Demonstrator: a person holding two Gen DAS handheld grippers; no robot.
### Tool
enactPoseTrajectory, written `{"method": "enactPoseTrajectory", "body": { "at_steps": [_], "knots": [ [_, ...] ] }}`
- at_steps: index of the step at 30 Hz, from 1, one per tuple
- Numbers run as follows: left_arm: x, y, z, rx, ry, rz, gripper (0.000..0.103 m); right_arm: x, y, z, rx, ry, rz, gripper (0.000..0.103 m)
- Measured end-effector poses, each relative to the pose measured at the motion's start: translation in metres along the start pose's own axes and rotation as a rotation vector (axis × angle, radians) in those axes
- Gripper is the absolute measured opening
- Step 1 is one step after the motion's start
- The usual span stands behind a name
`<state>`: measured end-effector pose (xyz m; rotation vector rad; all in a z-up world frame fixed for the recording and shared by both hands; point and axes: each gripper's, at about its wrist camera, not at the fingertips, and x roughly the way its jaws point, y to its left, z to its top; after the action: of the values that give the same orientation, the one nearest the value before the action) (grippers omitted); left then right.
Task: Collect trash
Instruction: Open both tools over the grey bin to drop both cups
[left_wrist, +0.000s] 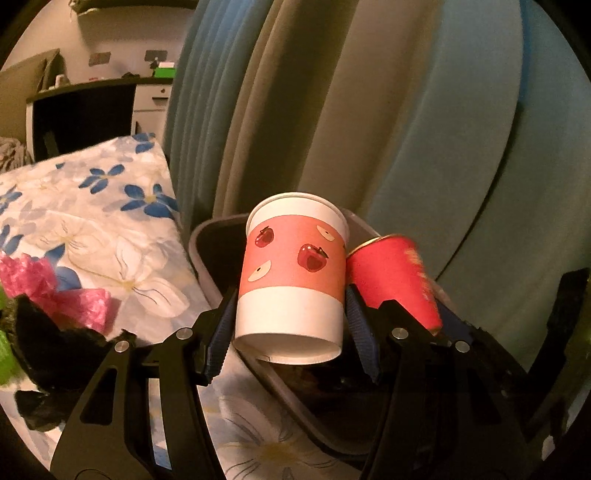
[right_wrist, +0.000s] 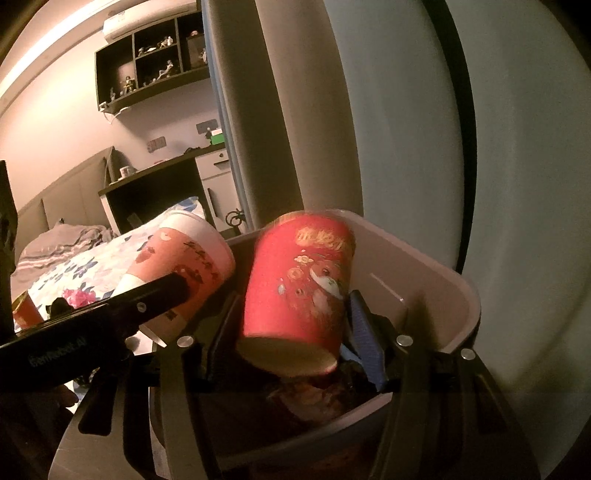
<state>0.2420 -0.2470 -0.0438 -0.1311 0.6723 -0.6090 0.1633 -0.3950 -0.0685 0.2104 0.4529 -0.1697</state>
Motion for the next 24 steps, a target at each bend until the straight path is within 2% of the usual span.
{"method": "enactPoseTrajectory", "body": {
  "at_steps": [5,11,19,24],
  "knots": [
    [0.006,-0.005,-0.003,0.004,0.025,-0.022,0.057,0.000,-0.003,-0.003,-0.007,0.004,-0.020,0.058],
    [0.010,-0.006,-0.007,0.002,0.050,-0.035,0.058,-0.008,-0.009,-0.007,-0.017,0.002,-0.051,0.064],
    [0.003,-0.009,-0.011,-0.002,0.045,-0.015,0.080,-0.036,-0.021,-0.011,0.001,-0.041,-0.096,0.070],
    [-0.011,-0.001,-0.013,-0.037,0.040,0.039,0.091,-0.052,-0.019,-0.010,0.013,-0.067,-0.083,0.075]
  ]
}}
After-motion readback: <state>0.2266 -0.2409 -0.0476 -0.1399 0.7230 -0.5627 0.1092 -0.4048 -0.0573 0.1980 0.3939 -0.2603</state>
